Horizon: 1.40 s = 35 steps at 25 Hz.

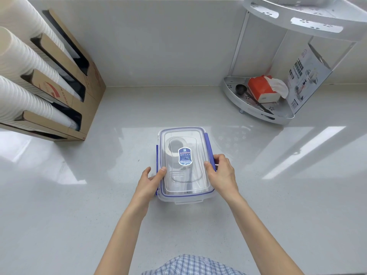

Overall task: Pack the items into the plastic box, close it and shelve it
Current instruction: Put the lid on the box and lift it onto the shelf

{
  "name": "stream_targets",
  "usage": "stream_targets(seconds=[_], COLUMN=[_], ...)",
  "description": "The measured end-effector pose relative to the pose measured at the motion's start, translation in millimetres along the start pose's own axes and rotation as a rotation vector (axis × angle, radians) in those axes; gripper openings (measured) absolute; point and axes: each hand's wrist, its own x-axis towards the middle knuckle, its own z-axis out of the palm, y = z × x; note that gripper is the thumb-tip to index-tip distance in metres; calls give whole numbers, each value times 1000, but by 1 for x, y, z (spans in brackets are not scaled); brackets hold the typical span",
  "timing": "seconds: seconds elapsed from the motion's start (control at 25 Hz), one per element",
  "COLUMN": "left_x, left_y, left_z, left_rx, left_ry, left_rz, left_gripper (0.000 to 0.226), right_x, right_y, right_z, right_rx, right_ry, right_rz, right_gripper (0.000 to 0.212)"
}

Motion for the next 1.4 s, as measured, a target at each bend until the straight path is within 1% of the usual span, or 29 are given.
stream_targets(seconds=[0.08,0.2,0.28,0.36,0.48,0.6,0.92,1.0,1.08,1.16,1.24,1.32,1.4], left_x=[1,2,3,2,-3,-6,-4,-5,-4,-3,-1,1,1], left_y=[1,4,3,3,5,4,4,4,2,1,3,3,5], left_z=[0,0,0,2,4,6,14,13,12,8,3,-1,-3], left_rx=[15,47,82,112,79,62,311,324,290,164,8,-97,-174], left_ry=[29,83,105,108,84,61,183,175,137,92,39,-40,-98], left_rz=[9,73,117,169,205,244,338,344,328,263,154,57,11], left_gripper=[74,72,65,52,39,35,30,32,35,40,45,46,42], right_x=[1,0,0,-1,-1,-2,-6,-7,-7,-8,-8,-7,-7], right_y=[0,1,1,1,2,2,-3,-3,-1,1,3,6,9], right_z=[0,0,0,0,1,1,6,6,5,3,1,-2,-4], right_rx=[1,9,17,22,30,21,-29,-11,21,137,285,317,318], right_ry=[-5,-5,-5,-7,-15,-21,9,16,12,-4,-45,-95,-134], right_rz=[2,3,3,3,-1,1,9,-3,-4,37,122,204,249], right_gripper=[31,32,31,31,31,31,34,35,34,36,44,55,59])
